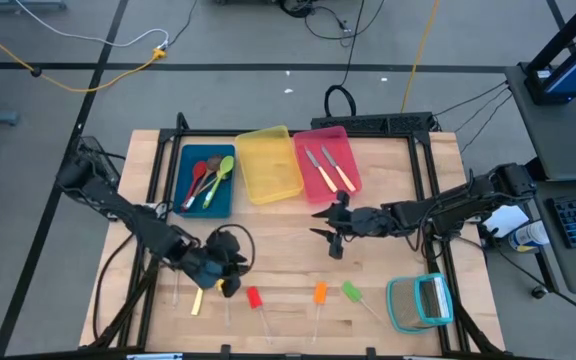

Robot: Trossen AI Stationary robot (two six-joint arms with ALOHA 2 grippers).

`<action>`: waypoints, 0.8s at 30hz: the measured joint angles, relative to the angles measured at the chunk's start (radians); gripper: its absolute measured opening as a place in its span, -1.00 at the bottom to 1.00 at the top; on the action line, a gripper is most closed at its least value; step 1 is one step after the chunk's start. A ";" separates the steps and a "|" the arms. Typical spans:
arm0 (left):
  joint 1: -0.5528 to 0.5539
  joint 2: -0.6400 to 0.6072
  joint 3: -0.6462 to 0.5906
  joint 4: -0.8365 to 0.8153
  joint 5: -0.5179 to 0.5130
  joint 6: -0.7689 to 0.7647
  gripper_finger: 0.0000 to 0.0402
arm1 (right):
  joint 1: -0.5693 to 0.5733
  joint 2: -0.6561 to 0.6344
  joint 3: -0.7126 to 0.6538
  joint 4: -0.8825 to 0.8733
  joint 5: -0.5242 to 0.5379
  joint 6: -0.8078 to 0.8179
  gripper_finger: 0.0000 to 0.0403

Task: Pick & Place Kitchen Items
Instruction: Put the yellow knife into the red bin

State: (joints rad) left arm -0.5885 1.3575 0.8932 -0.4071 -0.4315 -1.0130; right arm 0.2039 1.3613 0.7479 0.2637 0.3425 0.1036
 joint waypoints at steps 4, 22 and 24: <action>-0.003 0.048 0.146 -0.273 0.022 -0.130 -0.39 | 0.000 0.000 0.000 0.044 -0.001 -0.060 -0.14; -0.099 0.268 0.190 -0.749 0.432 -0.684 -0.39 | 0.000 0.000 0.000 0.062 -0.004 -0.101 -0.14; -0.119 0.274 0.190 -0.748 0.434 -0.713 -0.39 | 0.000 0.000 0.000 0.062 -0.004 -0.101 -0.14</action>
State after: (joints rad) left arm -0.7075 1.6316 1.0832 -1.1546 0.0024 -1.7258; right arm 0.2039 1.3617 0.7479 0.3252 0.3386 0.0026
